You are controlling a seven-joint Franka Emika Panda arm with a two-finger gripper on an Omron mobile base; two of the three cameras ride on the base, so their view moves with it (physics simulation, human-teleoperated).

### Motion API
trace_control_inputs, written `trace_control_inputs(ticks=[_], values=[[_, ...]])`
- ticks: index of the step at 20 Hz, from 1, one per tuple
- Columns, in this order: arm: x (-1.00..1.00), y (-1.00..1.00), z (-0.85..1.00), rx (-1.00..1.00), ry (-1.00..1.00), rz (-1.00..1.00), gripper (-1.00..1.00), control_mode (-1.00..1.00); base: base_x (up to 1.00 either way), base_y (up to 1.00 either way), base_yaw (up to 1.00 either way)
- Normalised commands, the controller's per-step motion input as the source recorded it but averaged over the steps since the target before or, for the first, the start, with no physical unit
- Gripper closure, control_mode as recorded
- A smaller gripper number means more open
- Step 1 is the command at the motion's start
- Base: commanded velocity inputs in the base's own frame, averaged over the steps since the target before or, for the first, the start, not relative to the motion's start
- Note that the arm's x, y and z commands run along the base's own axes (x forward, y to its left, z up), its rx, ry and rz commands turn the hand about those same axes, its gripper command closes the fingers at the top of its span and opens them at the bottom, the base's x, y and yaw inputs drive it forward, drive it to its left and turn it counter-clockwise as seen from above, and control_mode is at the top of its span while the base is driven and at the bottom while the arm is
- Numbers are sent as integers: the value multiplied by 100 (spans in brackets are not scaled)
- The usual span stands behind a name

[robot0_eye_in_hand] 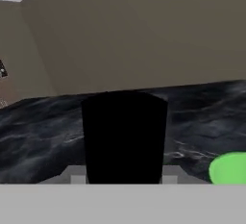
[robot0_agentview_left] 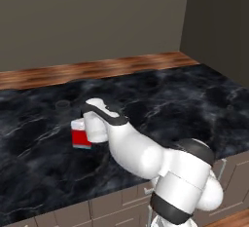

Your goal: Open the cabinet directly in front. Then move the liquor and the cup to the dining counter with the jar on it.

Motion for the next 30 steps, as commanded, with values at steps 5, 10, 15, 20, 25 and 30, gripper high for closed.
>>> trace_control_inputs(ticks=[5,10,15,20,25,30], values=[[17,26,-5,-5,1,-21,100,-100,0,0,0],[8,38,-14,-17,0,-21,100,-100,0,0,0],[4,9,-1,-5,2,-6,100,-100,0,0,0],[23,0,0,0,6,0,100,-100,0,0,0],[53,0,0,0,7,0,100,-100,0,0,0],[15,0,0,0,2,0,-100,-100,0,0,0]])
